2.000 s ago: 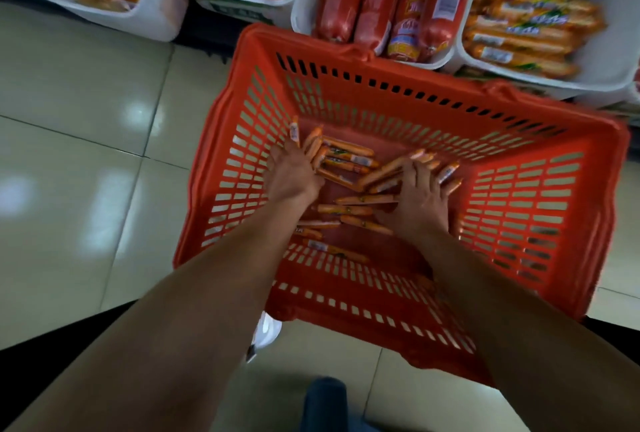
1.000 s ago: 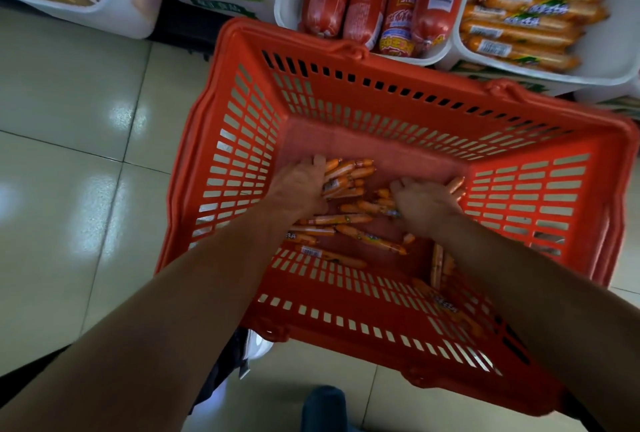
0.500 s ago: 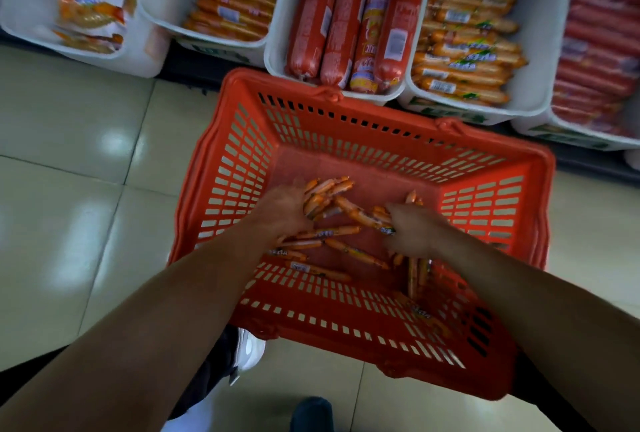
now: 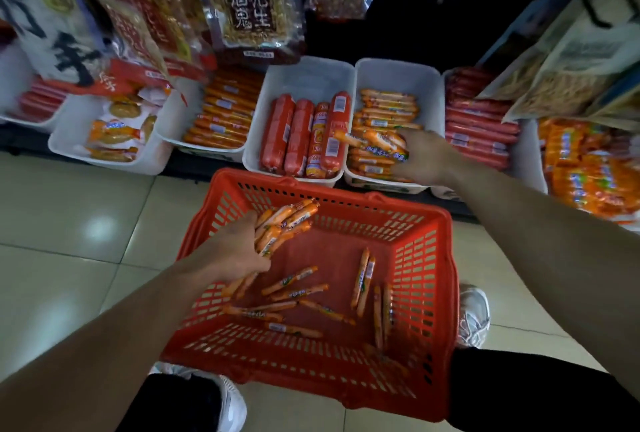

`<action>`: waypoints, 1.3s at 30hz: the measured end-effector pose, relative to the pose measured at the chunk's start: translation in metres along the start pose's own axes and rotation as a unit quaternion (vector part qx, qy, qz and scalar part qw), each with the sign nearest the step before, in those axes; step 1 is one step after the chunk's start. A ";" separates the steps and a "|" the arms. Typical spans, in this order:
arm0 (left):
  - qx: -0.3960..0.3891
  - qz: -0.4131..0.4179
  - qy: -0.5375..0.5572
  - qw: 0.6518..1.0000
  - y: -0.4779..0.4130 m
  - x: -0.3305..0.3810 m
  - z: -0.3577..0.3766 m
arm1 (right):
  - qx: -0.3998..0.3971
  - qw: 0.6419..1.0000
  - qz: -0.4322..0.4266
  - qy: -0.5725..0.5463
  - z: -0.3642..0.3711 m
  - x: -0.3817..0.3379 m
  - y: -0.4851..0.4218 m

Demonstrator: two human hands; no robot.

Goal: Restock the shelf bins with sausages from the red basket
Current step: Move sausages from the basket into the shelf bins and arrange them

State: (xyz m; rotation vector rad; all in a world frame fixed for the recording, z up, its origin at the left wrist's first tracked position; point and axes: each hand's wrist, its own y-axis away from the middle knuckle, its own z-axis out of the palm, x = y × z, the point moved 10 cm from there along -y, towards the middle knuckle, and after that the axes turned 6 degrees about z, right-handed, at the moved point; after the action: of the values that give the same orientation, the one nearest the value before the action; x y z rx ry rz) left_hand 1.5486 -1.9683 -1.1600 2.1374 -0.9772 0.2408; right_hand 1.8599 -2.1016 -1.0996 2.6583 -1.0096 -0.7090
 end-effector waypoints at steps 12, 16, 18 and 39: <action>0.126 0.047 0.049 0.990 -0.041 0.077 -0.103 | -0.175 0.976 0.033 0.122 0.067 0.045 -0.088; 0.113 0.098 0.033 0.988 -0.071 0.133 -0.111 | -0.099 0.990 -0.009 0.095 0.031 0.045 -0.076; 0.104 0.121 0.015 0.987 -0.095 0.166 -0.107 | -0.043 0.991 -0.033 0.119 0.005 0.048 -0.062; 0.018 0.294 -0.326 0.898 -0.183 0.222 -0.006 | -0.024 0.971 -0.064 0.228 0.037 0.064 -0.056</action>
State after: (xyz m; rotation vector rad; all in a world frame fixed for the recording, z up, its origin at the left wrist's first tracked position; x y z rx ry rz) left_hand 1.8328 -2.0137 -1.1589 1.9182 -2.0193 -0.1967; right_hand 1.9146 -2.1033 -1.1741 2.6759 -0.6921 -0.1206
